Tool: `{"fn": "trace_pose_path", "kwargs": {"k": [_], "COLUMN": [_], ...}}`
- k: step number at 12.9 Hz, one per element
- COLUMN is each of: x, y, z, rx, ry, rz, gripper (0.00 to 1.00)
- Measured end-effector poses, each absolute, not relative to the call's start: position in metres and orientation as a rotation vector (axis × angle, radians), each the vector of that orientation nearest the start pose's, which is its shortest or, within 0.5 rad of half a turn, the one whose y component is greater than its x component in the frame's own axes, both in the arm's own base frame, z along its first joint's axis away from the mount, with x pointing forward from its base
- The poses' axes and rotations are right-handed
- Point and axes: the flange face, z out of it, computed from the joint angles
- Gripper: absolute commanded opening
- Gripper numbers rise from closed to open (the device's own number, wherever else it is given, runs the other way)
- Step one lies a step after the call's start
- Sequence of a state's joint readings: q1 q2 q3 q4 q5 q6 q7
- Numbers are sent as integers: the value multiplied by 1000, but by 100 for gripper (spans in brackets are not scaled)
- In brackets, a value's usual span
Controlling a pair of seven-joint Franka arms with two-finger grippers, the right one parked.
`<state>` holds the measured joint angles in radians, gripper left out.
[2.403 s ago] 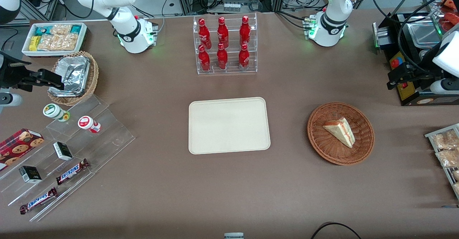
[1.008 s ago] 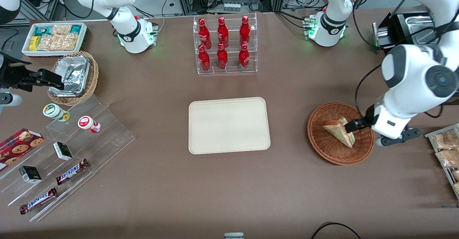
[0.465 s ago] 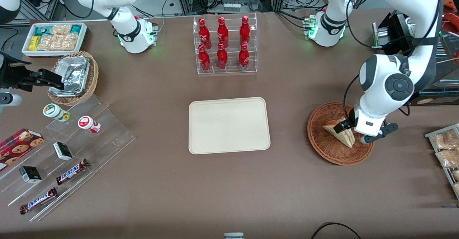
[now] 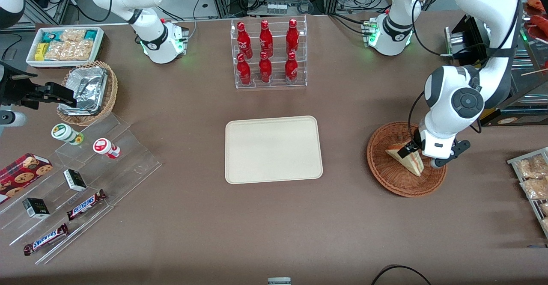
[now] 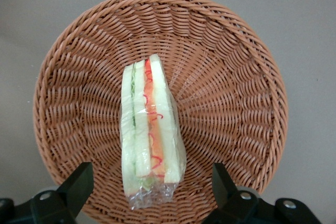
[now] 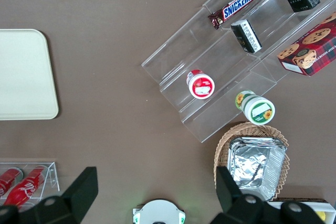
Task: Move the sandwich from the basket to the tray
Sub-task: 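Close the left gripper on the sandwich's wrapped edge, then lift the sandwich and carry it with the left gripper over the cream tray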
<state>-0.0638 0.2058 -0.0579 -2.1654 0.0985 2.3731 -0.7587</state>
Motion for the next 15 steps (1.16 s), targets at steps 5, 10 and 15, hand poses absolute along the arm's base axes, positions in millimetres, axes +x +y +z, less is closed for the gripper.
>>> {"fn": "trace_pose_path", "kwargs": {"k": [5, 10, 15], "x": [543, 543, 551], "y": [-66, -55, -51], "z": [271, 249, 259], "rx": [-2975, -2970, -2971], "ry": [-881, -916, -930], "rz": [-51, -63, -99], "gripper": [97, 0, 0]}}
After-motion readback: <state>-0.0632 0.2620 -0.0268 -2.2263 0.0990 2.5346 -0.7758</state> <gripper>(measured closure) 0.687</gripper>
